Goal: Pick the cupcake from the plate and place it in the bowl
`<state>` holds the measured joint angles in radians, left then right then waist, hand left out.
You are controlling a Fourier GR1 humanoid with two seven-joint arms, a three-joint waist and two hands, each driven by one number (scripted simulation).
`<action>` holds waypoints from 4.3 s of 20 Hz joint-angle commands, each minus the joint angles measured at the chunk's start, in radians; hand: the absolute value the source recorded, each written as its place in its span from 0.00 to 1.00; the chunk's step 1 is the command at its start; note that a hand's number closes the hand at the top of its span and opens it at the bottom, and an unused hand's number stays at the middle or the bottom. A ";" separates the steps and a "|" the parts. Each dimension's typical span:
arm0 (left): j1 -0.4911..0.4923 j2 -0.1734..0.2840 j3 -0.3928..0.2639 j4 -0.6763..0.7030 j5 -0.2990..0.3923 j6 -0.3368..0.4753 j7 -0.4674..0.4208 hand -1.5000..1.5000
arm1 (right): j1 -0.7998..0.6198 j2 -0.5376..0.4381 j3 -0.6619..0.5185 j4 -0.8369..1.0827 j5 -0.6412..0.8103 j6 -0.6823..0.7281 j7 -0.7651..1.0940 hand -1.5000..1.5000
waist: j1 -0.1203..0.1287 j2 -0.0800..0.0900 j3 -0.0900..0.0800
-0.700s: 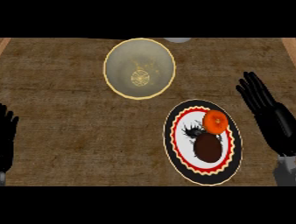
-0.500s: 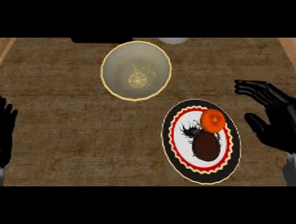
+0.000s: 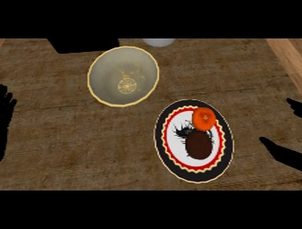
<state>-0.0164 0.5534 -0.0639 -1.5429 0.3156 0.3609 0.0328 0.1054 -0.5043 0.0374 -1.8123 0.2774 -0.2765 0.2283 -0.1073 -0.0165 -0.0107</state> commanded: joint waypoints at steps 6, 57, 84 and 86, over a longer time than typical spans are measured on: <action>-0.034 -0.022 -0.062 -0.043 -0.038 -0.009 0.030 0.50 | 0.393 0.126 0.253 -0.389 0.520 -0.190 0.292 0.00 | 0.052 0.007 0.006; -0.141 -0.132 0.046 0.030 -0.164 -0.148 0.056 0.50 | -0.283 0.361 0.282 0.162 0.473 0.688 0.834 0.00 | 0.109 0.016 0.011; -0.129 -0.242 0.090 -0.030 -0.287 -0.208 0.116 0.50 | -0.331 0.446 0.181 0.501 0.585 0.551 0.530 1.00 | 0.113 0.018 0.011; -0.098 -0.236 0.091 -0.087 -0.283 -0.217 0.149 0.50 | -0.293 0.437 0.190 0.494 0.596 0.520 0.495 1.00 | 0.114 0.017 0.011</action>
<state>-0.1215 0.3246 0.0366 -1.5770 0.0455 0.1415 0.1361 -0.1965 -0.0797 0.2280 -1.4201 0.8779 0.2810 0.7931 0.0026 -0.0168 -0.0142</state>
